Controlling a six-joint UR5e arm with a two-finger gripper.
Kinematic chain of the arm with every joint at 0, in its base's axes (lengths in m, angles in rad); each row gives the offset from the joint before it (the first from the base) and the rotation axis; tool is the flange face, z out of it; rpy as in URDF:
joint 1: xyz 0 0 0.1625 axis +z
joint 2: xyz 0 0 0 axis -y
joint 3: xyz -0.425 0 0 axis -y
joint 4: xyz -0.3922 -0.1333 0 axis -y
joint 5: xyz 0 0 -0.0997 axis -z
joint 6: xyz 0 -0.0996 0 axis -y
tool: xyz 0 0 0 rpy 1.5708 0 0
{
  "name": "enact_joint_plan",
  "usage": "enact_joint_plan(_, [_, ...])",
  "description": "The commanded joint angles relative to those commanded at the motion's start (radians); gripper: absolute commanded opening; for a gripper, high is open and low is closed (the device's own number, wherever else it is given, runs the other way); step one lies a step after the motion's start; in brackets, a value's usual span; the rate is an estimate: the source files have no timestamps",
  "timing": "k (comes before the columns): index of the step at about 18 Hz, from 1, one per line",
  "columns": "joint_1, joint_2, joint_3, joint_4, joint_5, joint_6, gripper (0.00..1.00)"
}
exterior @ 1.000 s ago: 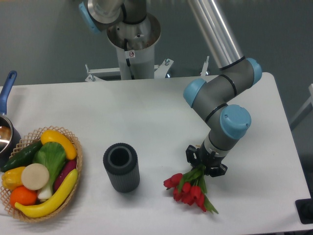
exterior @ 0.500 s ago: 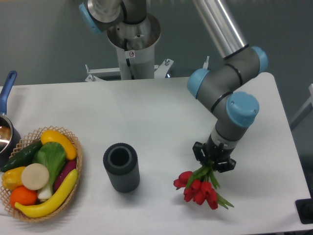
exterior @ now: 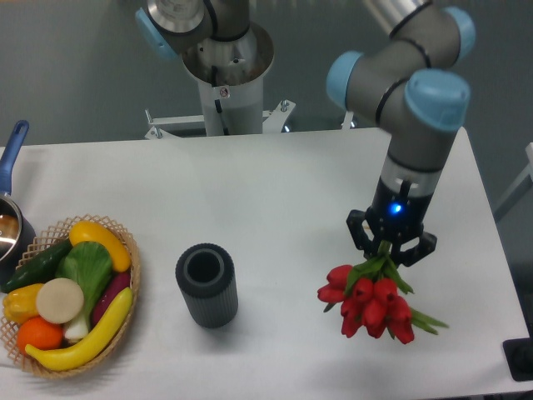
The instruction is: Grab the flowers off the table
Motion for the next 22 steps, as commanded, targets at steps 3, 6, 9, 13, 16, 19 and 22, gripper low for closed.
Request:
enact_joint_plan(3, [0.017, 0.040, -0.008, 0.003, -0.092, -0.015, 0.28])
enact_joint_plan(6, [0.026, 0.051, -0.008, 0.005, -0.151, -0.032, 0.28])
enact_joint_plan(9, [0.052, 0.051, -0.006, 0.005, -0.191, -0.032, 0.28])
enact_joint_plan(13, [0.083, 0.063, -0.012, 0.005, -0.229, -0.032, 0.28])
enact_joint_plan(16, [0.086, 0.069, -0.021, 0.005, -0.238, -0.032, 0.28])
enact_joint_plan(19, [0.092, 0.075, -0.029, 0.006, -0.240, -0.031, 0.28])
enact_joint_plan(22, [0.092, 0.077, -0.029, 0.006, -0.240, -0.031, 0.28])
